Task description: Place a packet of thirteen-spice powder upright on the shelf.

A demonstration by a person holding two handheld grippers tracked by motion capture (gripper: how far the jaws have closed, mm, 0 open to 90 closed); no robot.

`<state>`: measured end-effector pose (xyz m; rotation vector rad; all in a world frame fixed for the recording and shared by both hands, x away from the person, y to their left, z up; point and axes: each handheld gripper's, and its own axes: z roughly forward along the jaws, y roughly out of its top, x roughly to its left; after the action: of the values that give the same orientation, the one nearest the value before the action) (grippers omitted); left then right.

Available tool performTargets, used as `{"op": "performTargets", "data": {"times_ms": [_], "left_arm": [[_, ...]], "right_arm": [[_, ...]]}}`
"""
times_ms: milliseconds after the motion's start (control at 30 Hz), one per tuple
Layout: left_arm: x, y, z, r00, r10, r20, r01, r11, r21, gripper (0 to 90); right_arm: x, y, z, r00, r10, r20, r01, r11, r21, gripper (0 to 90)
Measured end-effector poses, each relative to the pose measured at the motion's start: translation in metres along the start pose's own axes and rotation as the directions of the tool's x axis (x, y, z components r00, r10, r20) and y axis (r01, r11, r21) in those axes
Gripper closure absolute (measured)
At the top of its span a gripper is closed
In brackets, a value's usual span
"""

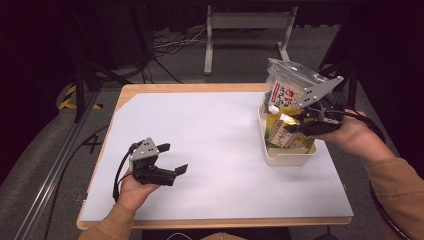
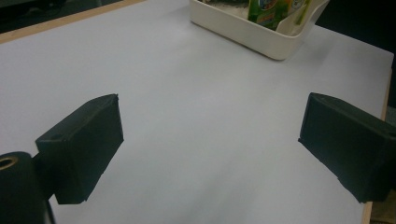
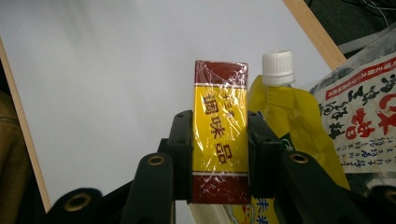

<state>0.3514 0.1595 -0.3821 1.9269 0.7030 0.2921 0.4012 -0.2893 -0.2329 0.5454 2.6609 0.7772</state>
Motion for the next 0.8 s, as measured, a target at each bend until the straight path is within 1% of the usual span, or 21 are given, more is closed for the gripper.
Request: {"op": "performTargets", "data": {"times_ms": [33, 67, 100, 133, 200, 233, 300, 467, 567, 633, 667, 700, 800], "left_arm": [[0.001, 0.0, -0.001, 1.0, -0.004, -0.001, 0.003, 1.0, -0.003, 6.5], [0.002, 0.0, -0.001, 1.0, -0.009, 0.0, 0.009, 1.0, -0.004, 6.5], [0.002, 0.0, -0.001, 1.0, -0.009, 0.0, 0.009, 1.0, -0.004, 6.4], [0.003, 0.0, -0.002, 1.0, -0.005, -0.002, 0.005, 1.0, -0.005, 6.5], [0.004, 0.0, -0.002, 0.9999, -0.013, -0.002, 0.013, 0.9998, -0.013, 6.5], [0.005, 0.0, -0.003, 1.0, -0.009, -0.002, 0.009, 0.9999, -0.01, 6.5], [0.006, 0.0, -0.002, 0.9999, -0.016, -0.001, 0.016, 0.9999, -0.006, 6.4], [0.004, 0.0, -0.001, 0.9999, -0.012, -0.002, 0.012, 0.9999, -0.007, 6.4], [0.005, 0.001, -0.002, 0.9999, -0.01, -0.004, 0.01, 0.9999, -0.009, 6.5], [0.005, 0.0, -0.002, 0.9998, -0.016, -0.008, 0.016, 0.9999, -0.006, 6.5], [0.006, 0.0, -0.003, 0.9999, -0.01, -0.01, 0.01, 0.9999, -0.009, 6.6], [0.006, 0.0, -0.003, 0.9998, -0.017, -0.008, 0.016, 0.9998, -0.01, 6.6], [0.006, 0.0, -0.003, 0.9998, -0.015, -0.009, 0.015, 0.9998, -0.012, 6.6]], "right_arm": [[0.0, 0.0, 0.0, 1.0, -0.005, 0.004, 0.005, 1.0, 0.006, 68.2], [0.0, -0.001, 0.001, 0.9998, -0.019, -0.002, 0.019, 1.0, 0.007, 68.1], [0.0, -0.001, 0.001, 0.9998, -0.019, -0.002, 0.019, 1.0, 0.007, 68.1], [-0.001, -0.003, 0.001, 0.9995, -0.03, -0.003, 0.03, 0.999, 0.016, 68.1], [-0.001, -0.003, 0.002, 0.9995, -0.031, -0.004, 0.031, 0.999, 0.019, 68.1], [-0.002, -0.004, 0.002, 0.9992, -0.039, -0.004, 0.039, 0.999, 0.025, 68.1], [-0.003, -0.006, 0.003, 0.9983, -0.058, -0.007, 0.059, 0.998, 0.036, 68.1], [-0.005, -0.009, 0.005, 0.9966, -0.077, -0.031, 0.078, 0.996, 0.051, 68.1], [-0.007, -0.01, 0.006, 0.9949, -0.089, -0.047, 0.091, 0.995, 0.046, 68.1], [-0.008, -0.011, 0.006, 0.9935, -0.099, -0.055, 0.102, 0.993, 0.051, 68.1], [-0.009, -0.012, 0.007, 0.9935, -0.099, -0.057, 0.102, 0.994, 0.051, 68.1], [-0.009, -0.013, 0.007, 0.9931, -0.1, -0.063, 0.103, 0.993, 0.051, 68.1], [-0.012, -0.015, 0.007, 0.9917, -0.105, -0.074, 0.109, 0.992, 0.055, 68.1]]}}
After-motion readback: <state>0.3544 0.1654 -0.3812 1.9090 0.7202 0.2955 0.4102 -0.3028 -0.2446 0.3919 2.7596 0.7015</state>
